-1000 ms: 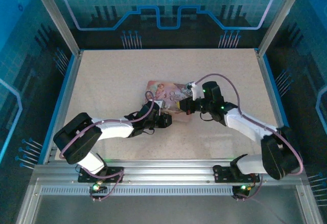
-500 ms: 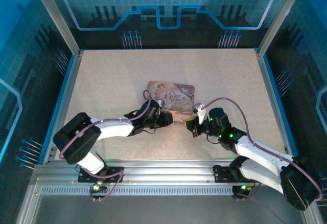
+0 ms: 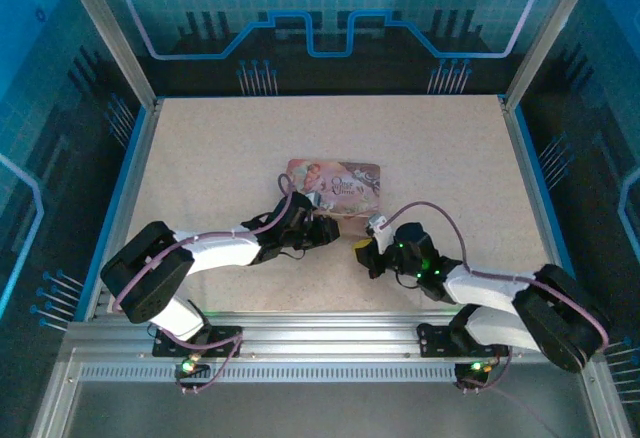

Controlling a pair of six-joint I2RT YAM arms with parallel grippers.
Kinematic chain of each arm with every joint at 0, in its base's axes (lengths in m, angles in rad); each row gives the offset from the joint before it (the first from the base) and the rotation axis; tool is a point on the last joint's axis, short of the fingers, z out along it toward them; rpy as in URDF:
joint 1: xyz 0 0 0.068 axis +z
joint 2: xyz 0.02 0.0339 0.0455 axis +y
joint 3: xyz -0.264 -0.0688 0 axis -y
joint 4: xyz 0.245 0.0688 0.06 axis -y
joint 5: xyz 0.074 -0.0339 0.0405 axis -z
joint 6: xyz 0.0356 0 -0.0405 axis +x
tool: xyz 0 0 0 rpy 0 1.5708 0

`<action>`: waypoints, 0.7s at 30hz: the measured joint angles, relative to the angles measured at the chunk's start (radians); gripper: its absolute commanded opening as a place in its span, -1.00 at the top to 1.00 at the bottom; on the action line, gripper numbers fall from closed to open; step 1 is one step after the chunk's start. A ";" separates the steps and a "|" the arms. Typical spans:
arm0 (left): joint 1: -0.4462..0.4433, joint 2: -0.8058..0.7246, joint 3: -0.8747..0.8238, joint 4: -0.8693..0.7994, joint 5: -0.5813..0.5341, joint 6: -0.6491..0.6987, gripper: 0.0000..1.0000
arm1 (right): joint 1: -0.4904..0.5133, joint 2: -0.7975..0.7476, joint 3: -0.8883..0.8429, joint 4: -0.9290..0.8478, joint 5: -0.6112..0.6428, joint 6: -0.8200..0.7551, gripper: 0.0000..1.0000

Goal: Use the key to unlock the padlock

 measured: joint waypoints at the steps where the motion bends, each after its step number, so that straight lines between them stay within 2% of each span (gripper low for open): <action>1: 0.000 -0.002 0.000 0.000 0.000 -0.001 0.47 | 0.000 0.028 0.000 0.027 -0.005 -0.007 1.00; 10: 0.000 -0.034 0.000 -0.026 0.015 -0.019 0.48 | -0.024 0.204 0.003 0.215 -0.071 -0.022 1.00; 21: 0.000 -0.051 0.001 -0.045 0.015 -0.021 0.47 | -0.057 0.251 0.040 0.296 -0.137 -0.031 1.00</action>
